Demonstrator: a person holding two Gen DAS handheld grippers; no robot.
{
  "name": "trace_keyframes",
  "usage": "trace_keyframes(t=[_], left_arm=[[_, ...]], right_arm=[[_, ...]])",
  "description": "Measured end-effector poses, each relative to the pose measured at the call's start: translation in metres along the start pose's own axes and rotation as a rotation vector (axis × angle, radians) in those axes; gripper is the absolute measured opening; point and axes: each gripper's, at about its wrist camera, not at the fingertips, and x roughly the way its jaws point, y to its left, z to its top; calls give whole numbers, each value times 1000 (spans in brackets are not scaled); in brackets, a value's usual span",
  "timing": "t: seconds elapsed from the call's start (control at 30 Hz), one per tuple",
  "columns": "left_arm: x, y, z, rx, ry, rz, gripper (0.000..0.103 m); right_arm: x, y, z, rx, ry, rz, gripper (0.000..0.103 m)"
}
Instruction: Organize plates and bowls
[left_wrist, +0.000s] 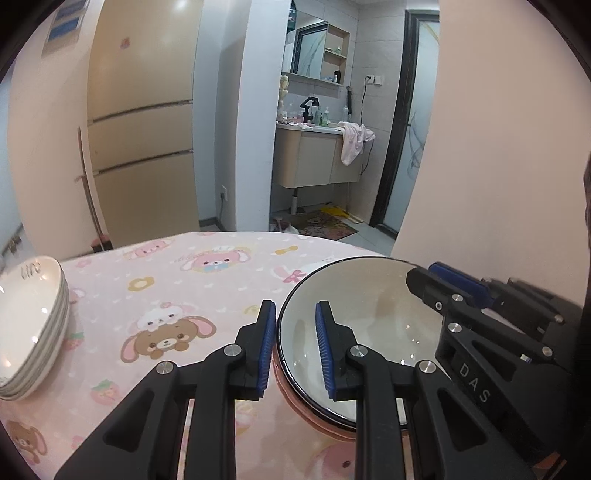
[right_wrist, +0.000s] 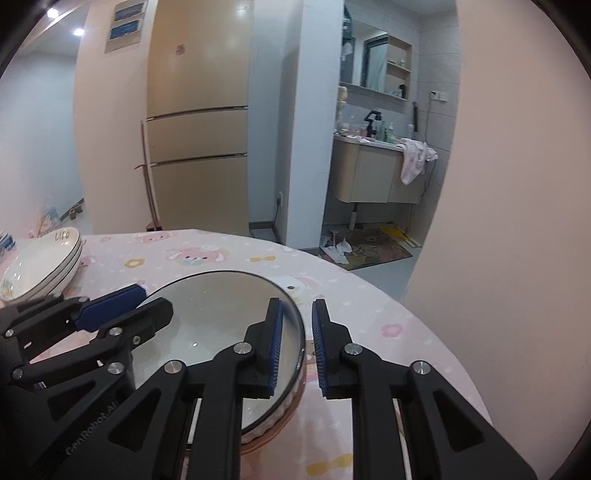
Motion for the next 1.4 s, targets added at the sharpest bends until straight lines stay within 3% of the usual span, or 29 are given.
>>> trace_keyframes(t=[0.1,0.17,0.2,0.3,0.6,0.67,0.77,0.97,1.07,1.13,1.23,1.3,1.37,1.4], left_arm=[[-1,8,0,-49,3,-45,24],[-1,12,1,-74,6,-60,24],[0,13,1,-82,15,-54,26],[9,19,-2,-121,56,-51,42],[16,59,-9,-367,105,-209,52],[16,59,-8,-373,106,-218,52],[13,54,-6,-339,101,-198,52],[17,54,-6,-353,121,-218,54],[15,51,-5,-339,118,-236,79],[15,47,-5,-323,120,-239,83],[16,44,-4,-316,130,-251,83],[8,44,-3,-323,80,-222,83],[-16,43,1,-302,-55,-164,85],[-28,41,3,-278,-124,-153,92]], right_arm=[[-1,-5,1,17,-4,19,19],[2,-12,1,63,9,37,37],[4,-16,0,93,22,55,40],[13,-31,-1,190,73,122,43],[52,-72,-23,481,219,397,60],[58,-76,-26,495,221,424,66],[65,-81,-33,567,260,493,67],[60,-78,-31,537,285,495,69],[70,-78,-36,564,386,550,76],[76,-80,-40,618,433,612,76],[74,-86,-41,680,399,663,76],[68,-89,-39,684,364,667,78],[60,-94,-35,703,311,652,82],[55,-96,-33,709,280,649,84]])
